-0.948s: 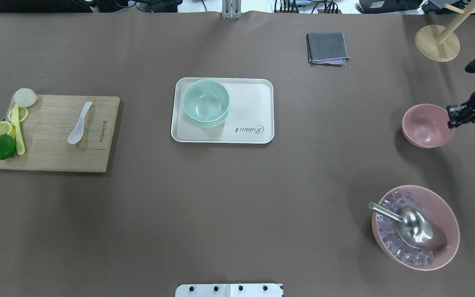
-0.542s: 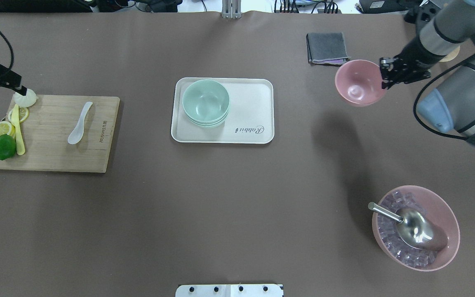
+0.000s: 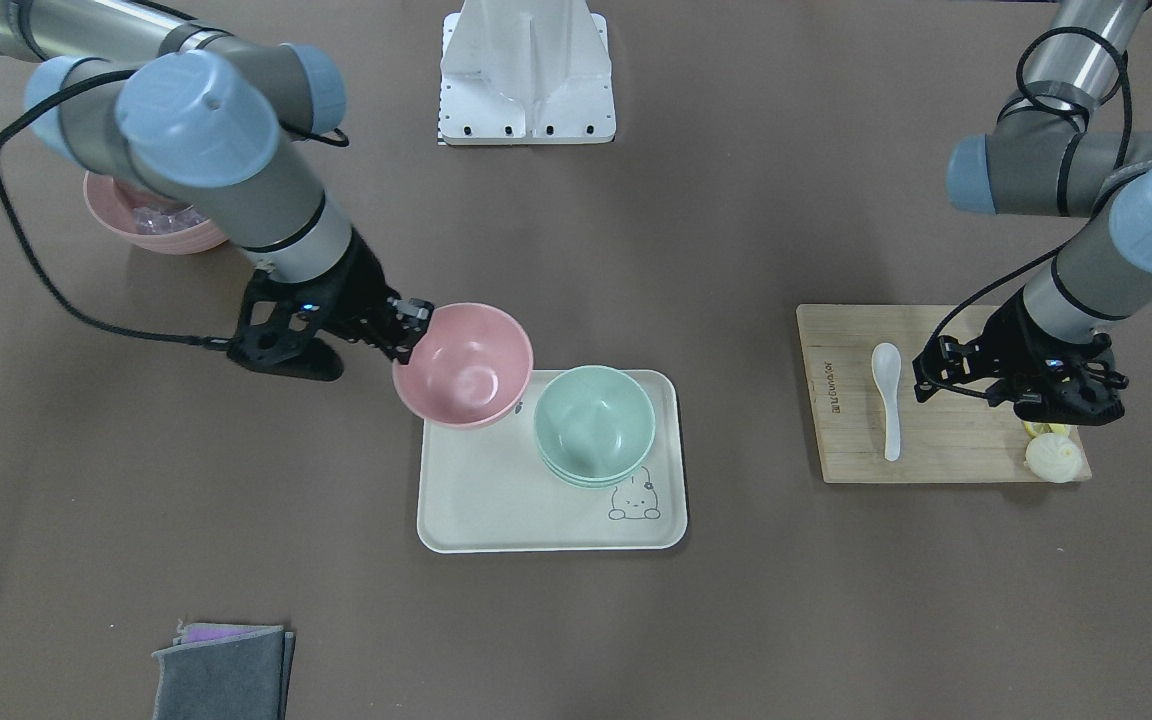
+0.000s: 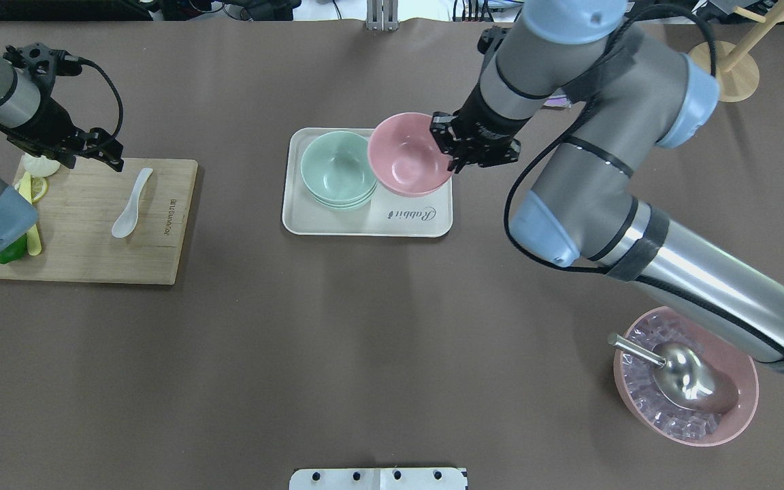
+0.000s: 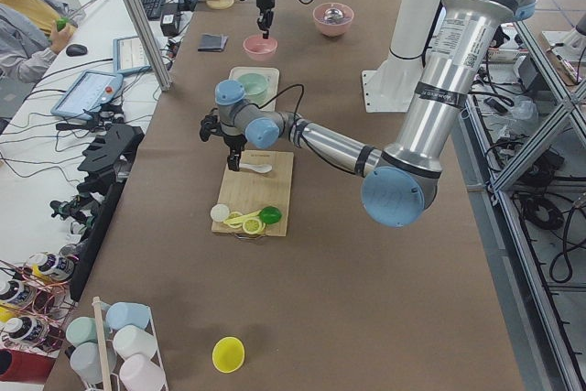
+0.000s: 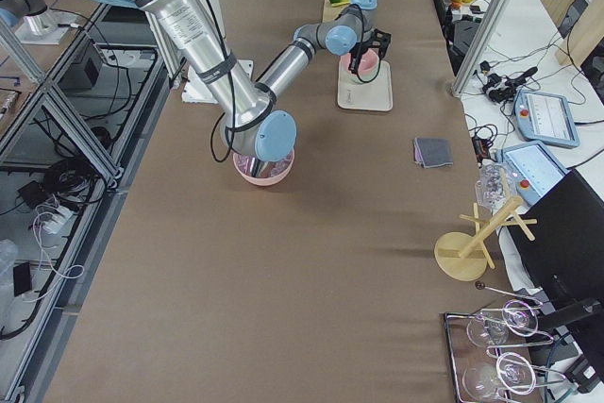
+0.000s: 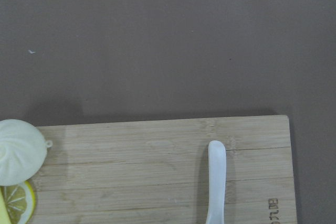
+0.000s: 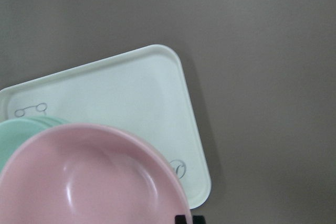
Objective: Stack pink bowl on green and place spoon
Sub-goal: 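Carry the pink bowl onto the green bowl while the left gripper reaches the spoon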
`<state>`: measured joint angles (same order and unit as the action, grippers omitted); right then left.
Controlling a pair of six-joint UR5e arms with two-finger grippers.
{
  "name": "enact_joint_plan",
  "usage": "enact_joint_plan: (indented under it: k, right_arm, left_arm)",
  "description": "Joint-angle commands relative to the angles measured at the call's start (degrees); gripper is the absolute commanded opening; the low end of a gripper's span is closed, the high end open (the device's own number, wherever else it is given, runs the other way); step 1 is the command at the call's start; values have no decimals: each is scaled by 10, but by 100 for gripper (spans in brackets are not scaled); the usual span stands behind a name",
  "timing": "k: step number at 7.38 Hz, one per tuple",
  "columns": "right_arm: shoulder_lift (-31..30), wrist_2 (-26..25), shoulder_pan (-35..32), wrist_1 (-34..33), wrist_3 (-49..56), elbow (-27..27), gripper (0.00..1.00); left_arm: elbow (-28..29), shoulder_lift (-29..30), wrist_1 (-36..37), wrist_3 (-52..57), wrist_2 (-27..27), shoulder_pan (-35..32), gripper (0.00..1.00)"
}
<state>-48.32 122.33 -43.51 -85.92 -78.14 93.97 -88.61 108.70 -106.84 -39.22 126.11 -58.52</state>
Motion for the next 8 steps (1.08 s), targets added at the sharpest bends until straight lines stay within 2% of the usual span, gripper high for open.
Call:
enact_joint_plan:
  k: [1, 2, 3, 5, 8]
  right_arm:
    - [40, -50, 56, 4, -42, -24, 0]
    - [78, -53, 57, 15, -43, -75, 0]
    - [88, -54, 57, 53, -48, -111, 0]
    - [89, -62, 56, 97, -67, -138, 0]
    - [93, -79, 56, 102, -67, -150, 0]
  left_arm:
    - [31, 7, -28, 0, -2, 23, 88]
    - [36, 8, -30, 1, -2, 23, 88]
    - [40, 9, -34, 1, -2, 24, 88]
    - [59, 26, -35, 1, -2, 24, 88]
    - [94, 36, -71, 1, -17, 32, 88]
